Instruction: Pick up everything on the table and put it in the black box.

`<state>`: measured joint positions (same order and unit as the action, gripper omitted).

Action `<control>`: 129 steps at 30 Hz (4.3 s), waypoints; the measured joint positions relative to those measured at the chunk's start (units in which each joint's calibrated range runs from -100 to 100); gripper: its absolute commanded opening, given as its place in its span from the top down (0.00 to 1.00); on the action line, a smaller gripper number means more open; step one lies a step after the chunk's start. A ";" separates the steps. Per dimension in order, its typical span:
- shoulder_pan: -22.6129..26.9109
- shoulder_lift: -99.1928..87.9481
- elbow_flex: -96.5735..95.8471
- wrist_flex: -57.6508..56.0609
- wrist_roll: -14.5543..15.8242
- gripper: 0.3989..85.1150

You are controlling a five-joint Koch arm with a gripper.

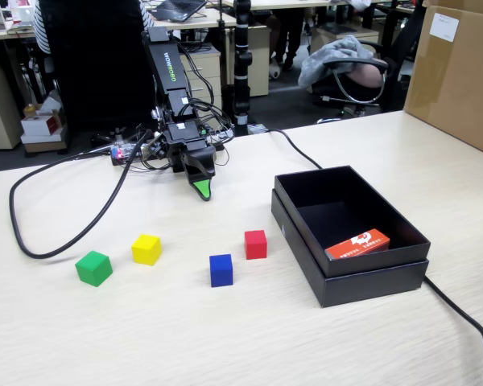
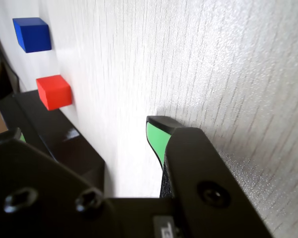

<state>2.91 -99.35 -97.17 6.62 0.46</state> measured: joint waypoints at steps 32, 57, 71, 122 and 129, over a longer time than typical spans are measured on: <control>-10.89 27.44 68.19 -67.60 -2.54 0.45; -21.98 100.06 125.06 -72.47 -9.33 0.44; -22.17 122.07 133.09 -72.47 -8.89 0.45; 11.23 86.99 121.04 -72.63 0.20 0.99; 11.62 107.83 127.52 -72.55 0.73 0.96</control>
<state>14.53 8.48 30.35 -65.93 1.20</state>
